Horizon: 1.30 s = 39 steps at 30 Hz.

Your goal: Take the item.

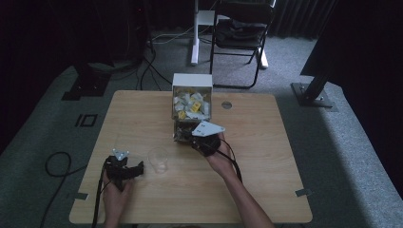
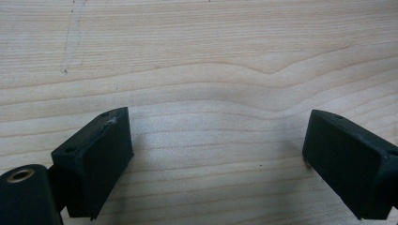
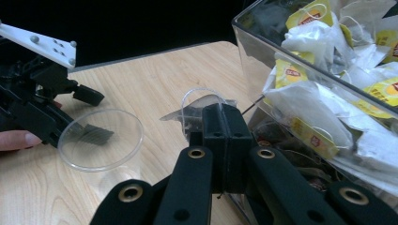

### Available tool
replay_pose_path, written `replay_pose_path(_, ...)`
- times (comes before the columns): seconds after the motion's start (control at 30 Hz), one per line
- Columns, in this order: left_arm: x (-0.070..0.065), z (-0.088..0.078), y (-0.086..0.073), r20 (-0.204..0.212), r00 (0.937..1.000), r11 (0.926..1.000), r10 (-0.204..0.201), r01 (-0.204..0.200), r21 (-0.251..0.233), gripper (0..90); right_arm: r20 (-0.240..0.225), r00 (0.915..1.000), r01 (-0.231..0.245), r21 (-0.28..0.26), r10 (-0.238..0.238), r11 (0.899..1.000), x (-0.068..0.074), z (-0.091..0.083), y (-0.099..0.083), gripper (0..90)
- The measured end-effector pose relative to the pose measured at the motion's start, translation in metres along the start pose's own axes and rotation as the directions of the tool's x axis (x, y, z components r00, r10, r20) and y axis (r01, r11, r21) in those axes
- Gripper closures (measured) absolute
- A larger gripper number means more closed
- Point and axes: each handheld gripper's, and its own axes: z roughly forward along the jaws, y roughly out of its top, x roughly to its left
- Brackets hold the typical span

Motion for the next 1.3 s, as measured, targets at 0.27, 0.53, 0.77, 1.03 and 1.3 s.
replay_pose_path(0.27, 0.000, 0.000, 0.000, 0.000, 1.0000, 1.0000, 0.000, 0.000, 0.000, 9.3, -0.020, 0.9998, -0.007, -0.008, 0.007, 1.000, 0.002, 0.000, 0.001, 90.0)
replay_pose_path(0.53, 0.000, 0.000, 0.000, 0.000, 1.0000, 1.0000, 0.000, 0.000, 0.000, 9.3, -0.029, 0.9996, 0.001, -0.012, -0.001, 1.000, 0.007, 0.001, 0.003, 90.0)
replay_pose_path(0.77, 0.000, 0.000, 0.000, 0.000, 1.0000, 1.0000, 0.002, -0.002, 0.001, 9.3, -0.042, 0.9991, -0.003, -0.019, 0.002, 1.000, 0.009, 0.002, 0.005, 90.0)
replay_pose_path(1.03, 0.000, 0.000, 0.000, -0.001, 1.0000, 1.0000, 0.003, -0.003, 0.002, 9.3, -0.055, 0.9985, 0.000, -0.026, -0.002, 1.000, 0.013, 0.002, 0.006, 90.0)
replay_pose_path(1.3, 0.000, 0.000, 0.000, 0.000, 1.0000, 1.0000, 0.003, -0.003, 0.002, 9.3, -0.063, 0.9980, 0.006, -0.028, -0.007, 1.000, 0.017, 0.002, 0.007, 90.0)
